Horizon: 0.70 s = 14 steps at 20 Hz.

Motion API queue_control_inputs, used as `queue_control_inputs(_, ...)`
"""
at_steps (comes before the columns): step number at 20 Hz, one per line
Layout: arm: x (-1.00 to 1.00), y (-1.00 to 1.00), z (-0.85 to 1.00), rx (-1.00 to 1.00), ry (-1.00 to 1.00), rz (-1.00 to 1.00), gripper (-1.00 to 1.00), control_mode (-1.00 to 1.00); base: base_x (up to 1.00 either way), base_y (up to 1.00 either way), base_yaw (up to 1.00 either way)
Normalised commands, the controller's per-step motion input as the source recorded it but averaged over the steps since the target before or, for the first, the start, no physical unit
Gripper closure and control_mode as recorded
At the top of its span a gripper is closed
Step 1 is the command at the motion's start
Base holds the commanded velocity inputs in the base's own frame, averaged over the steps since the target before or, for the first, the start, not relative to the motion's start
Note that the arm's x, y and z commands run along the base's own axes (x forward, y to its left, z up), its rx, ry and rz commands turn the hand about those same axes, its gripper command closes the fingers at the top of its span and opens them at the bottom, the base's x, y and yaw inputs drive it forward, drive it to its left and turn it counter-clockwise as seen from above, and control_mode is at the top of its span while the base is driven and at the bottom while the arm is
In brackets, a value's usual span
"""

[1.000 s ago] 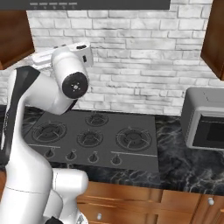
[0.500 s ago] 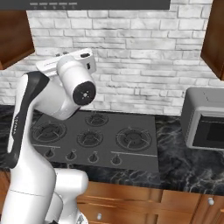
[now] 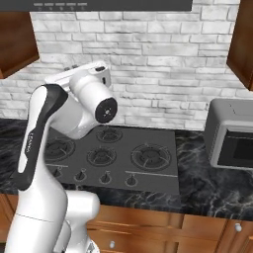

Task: Pick the kettle from the cabinet and place it on a stove burner. Then pick the pot from the counter and place it on another stove burner. Finally, turn both burners on.

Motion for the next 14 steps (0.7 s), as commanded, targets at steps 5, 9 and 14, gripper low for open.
queue_control_inputs(5, 0.02, 0.00, -0.21, 0.00, 0.00, 0.12, 1.00, -1.00, 0.00, 0.00, 0.00)
queue_control_inputs(9, 0.00, 0.00, -0.18, 0.00, 0.00, 0.11, 1.00, -1.00, 0.00, 0.00, 0.00)
queue_control_inputs(14, 0.01, 0.00, -0.21, 0.00, 0.00, 0.11, 1.00, -1.00, 0.00, 0.00, 0.00)
